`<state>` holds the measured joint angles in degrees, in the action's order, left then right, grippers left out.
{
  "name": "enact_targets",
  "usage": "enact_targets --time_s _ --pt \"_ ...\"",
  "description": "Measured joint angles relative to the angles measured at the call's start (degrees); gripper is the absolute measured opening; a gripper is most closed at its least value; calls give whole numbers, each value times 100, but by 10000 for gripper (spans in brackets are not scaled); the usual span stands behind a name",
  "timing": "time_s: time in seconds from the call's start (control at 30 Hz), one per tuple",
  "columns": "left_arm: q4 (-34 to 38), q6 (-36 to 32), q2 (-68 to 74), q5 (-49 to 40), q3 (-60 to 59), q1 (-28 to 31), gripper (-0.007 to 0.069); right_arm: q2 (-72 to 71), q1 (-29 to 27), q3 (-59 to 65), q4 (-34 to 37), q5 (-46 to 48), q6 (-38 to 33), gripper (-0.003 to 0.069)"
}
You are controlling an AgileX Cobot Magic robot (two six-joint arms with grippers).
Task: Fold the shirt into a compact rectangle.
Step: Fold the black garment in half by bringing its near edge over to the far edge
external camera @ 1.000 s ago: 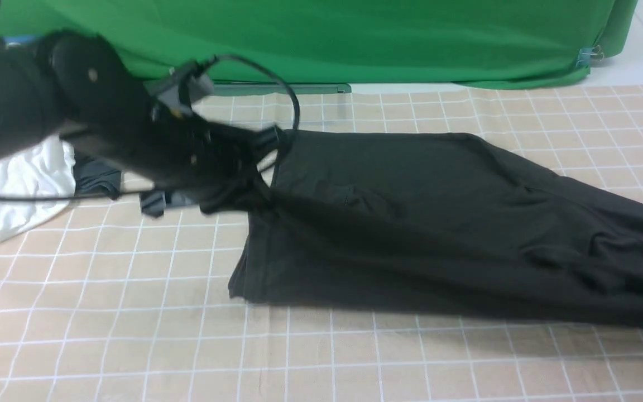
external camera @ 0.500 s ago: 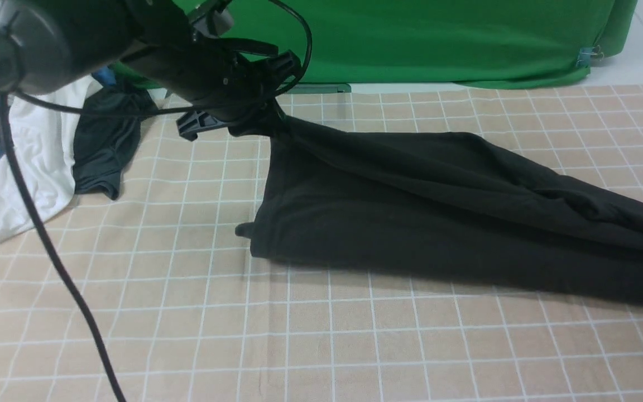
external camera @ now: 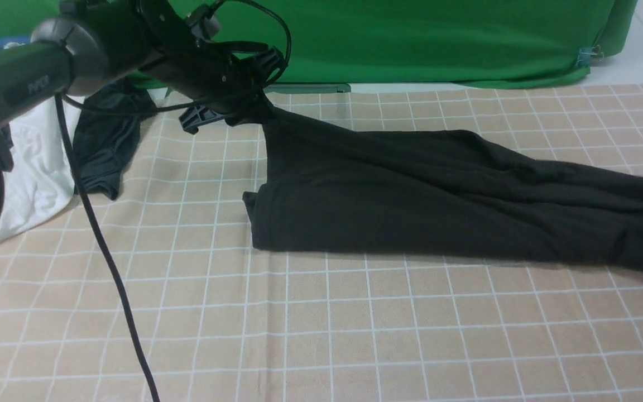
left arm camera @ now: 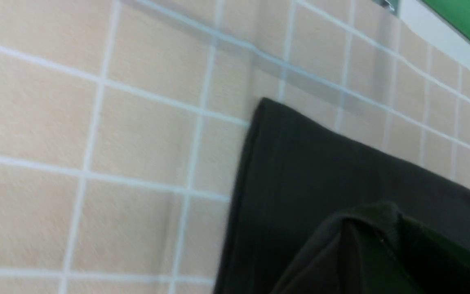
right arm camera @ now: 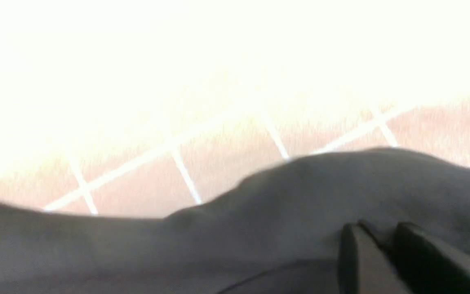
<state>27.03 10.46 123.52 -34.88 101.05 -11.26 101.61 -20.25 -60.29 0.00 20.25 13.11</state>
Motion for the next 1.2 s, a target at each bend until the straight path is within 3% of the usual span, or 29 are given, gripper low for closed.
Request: enact_targets --time_s 0.23,0.33,0.47,0.7,0.93,1.2 --pt "32 0 363 536 0 0 20 37 134 -40 0 -187 -72 310" --pt "33 0 404 629 0 0 20 24 346 -231 0 1 -229 334" --pt "33 -48 410 715 0 -5 20 25 923 -894 0 783 -626 350" --pt "25 -58 416 732 0 -5 20 563 2014 -2235 0 1832 -992 466" --pt "25 -64 416 737 0 -5 20 1286 2617 -2699 0 1991 -1010 486" --pt "31 -128 416 737 0 -5 20 1609 2719 -2742 0 2038 -1010 486"
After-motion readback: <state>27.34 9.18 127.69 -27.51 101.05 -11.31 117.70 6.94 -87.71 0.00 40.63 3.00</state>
